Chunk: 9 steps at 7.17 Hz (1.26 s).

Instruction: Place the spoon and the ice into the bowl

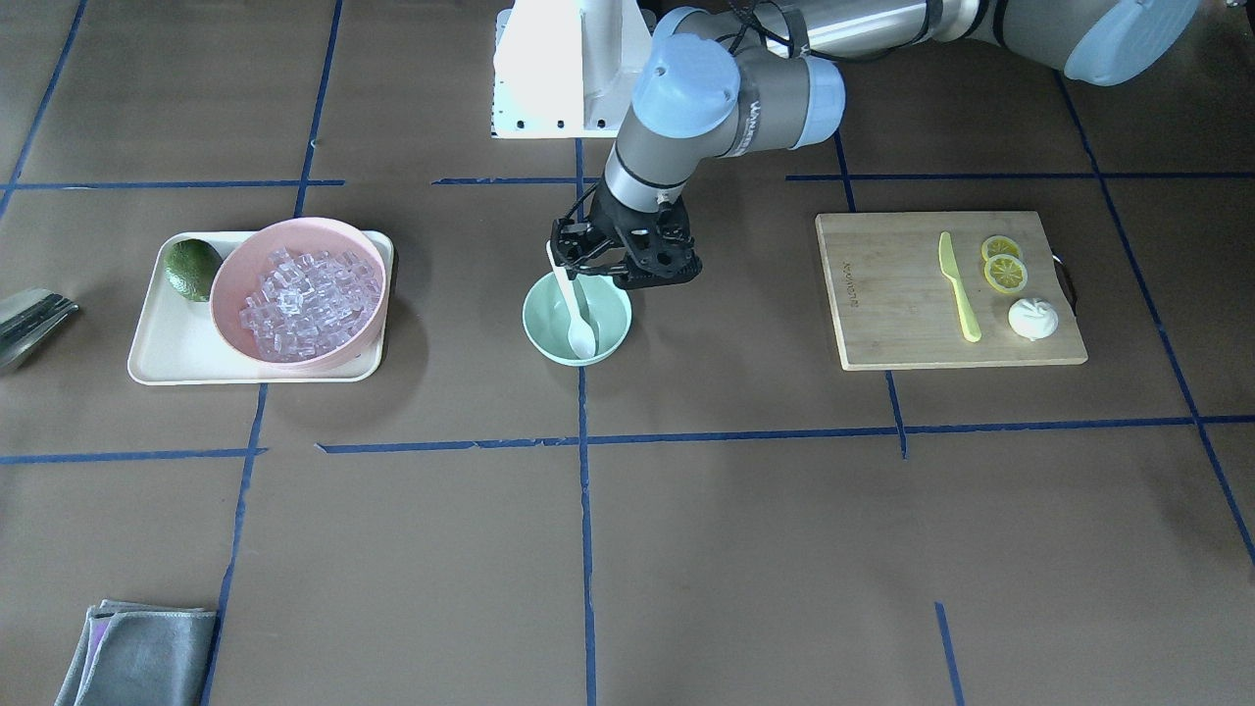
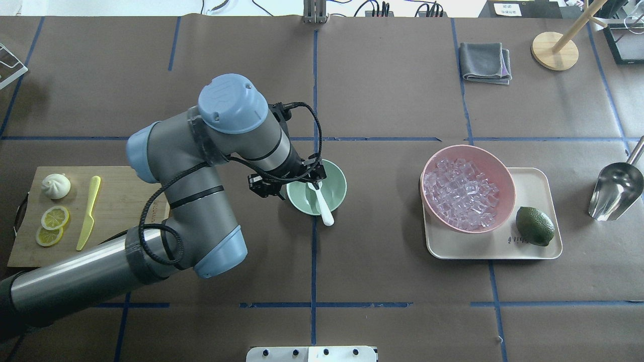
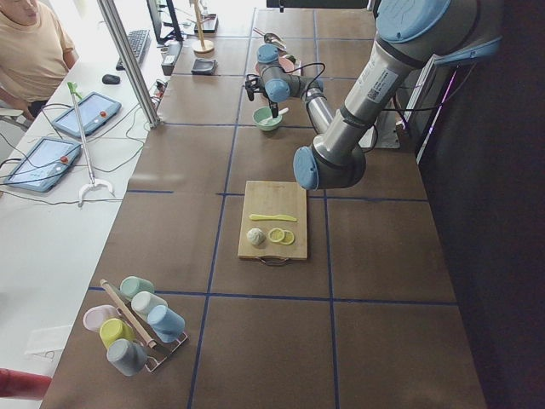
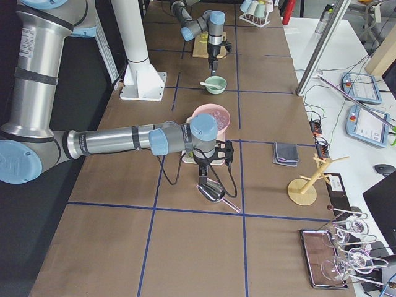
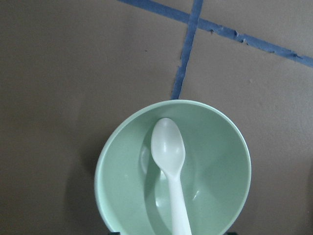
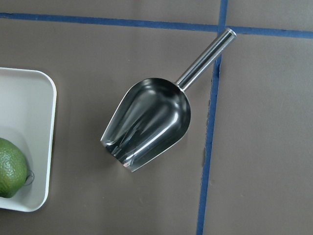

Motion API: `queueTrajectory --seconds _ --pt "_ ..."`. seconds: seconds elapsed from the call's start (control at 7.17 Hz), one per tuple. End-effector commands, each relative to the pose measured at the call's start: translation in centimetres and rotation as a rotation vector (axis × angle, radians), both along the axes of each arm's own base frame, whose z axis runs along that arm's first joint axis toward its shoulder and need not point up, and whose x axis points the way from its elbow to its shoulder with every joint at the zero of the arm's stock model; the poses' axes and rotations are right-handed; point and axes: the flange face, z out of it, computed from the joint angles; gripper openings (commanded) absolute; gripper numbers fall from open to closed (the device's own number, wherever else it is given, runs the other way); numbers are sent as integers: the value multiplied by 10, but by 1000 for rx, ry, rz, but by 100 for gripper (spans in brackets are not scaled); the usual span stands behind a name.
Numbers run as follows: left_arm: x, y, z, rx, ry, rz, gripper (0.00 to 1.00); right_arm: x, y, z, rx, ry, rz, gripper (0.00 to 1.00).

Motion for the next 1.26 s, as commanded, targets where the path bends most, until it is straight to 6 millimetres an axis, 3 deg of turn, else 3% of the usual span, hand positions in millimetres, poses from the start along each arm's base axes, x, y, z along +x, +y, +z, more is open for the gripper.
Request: queueTrajectory --seconds 0.0,0.14,0.42,0.56,0.7,1.12 --pt "-54 11 27 9 13 -28 79 -102 -25 -86 -93 -116 112 99" --pt "-77 12 37 41 14 -29 80 -134 -33 -110 -93 -121 113 99" --pt "-109 29 56 116 12 3 81 -250 -26 -167 -119 -81 103 99" --pt "-111 27 56 116 11 -1 81 -278 -28 -185 -139 -26 94 98" --pt "-111 27 56 115 11 -2 81 -296 -28 -193 -153 16 86 98" --pt "-108 29 57 115 9 2 84 -309 -31 -167 -141 90 100 94"
